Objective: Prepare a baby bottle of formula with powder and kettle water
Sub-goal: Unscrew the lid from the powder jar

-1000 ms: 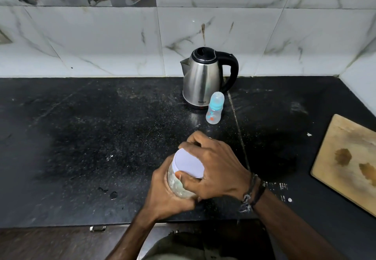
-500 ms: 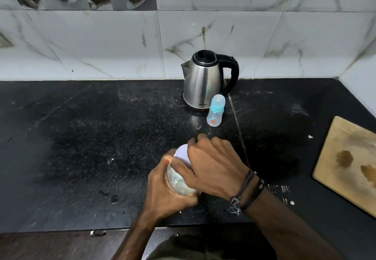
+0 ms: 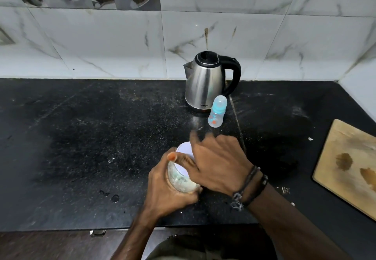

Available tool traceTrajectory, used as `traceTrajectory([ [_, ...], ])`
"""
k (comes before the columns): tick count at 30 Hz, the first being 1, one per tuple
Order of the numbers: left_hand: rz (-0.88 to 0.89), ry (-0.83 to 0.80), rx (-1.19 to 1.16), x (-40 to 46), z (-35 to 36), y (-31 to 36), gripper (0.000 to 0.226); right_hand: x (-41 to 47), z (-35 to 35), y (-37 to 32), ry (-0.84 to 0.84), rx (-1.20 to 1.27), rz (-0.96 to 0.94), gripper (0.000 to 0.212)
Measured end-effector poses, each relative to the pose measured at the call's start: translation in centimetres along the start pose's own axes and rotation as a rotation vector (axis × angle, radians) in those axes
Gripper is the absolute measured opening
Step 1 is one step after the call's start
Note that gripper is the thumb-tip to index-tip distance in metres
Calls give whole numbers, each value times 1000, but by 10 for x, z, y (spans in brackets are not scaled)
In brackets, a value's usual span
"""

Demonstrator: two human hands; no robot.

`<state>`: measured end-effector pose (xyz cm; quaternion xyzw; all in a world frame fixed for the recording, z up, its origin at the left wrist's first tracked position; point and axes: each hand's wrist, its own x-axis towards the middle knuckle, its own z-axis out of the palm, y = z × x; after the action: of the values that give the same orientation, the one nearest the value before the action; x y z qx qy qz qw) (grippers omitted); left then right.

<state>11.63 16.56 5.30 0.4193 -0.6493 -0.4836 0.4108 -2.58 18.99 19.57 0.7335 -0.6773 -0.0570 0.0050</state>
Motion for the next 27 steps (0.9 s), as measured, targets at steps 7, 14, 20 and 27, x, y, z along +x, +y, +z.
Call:
traceTrajectory([
  [7, 2, -9, -13, -3, -3, -8, 91, 0, -1, 5, -276, 253, -273, 62],
  [14, -5, 34, -7, -6, -8, -11, 90, 0, -12, 1, -173, 160, -86, 86],
  [20, 21, -2, 2, -5, -10, -9, 95, 1, -5, -19, -99, 41, -89, 82],
  [27, 29, 2, 19, -10, -17, -17, 92, 6, 1, 2, -400, 260, -389, 88],
])
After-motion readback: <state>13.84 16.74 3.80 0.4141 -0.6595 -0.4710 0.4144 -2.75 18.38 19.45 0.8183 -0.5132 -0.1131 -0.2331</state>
